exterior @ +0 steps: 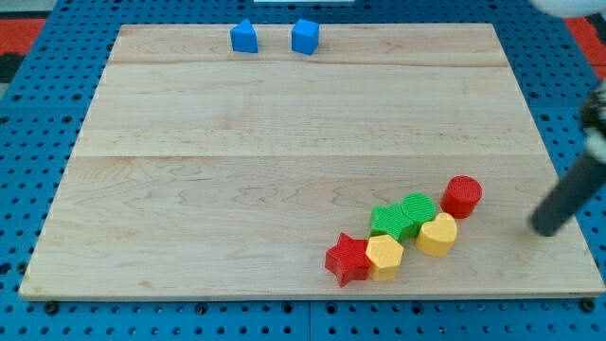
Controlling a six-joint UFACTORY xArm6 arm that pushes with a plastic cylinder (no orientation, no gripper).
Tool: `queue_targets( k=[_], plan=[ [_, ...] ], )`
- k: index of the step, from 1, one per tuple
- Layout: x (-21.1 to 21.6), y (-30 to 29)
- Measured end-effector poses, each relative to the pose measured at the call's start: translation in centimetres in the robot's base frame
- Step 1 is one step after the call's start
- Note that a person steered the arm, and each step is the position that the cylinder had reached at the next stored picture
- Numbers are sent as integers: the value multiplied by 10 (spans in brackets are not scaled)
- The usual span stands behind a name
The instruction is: Slide red circle towards center
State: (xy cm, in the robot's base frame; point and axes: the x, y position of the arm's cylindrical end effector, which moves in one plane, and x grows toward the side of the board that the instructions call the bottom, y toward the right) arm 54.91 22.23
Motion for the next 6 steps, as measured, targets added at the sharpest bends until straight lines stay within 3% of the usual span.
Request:
queue_targets(
  k=[1,2,3,4,6],
  plan=[
    [-54,-34],
    [-79,-100],
    [-43,-91],
    [-61,-172],
    [-141,-184]
  ],
)
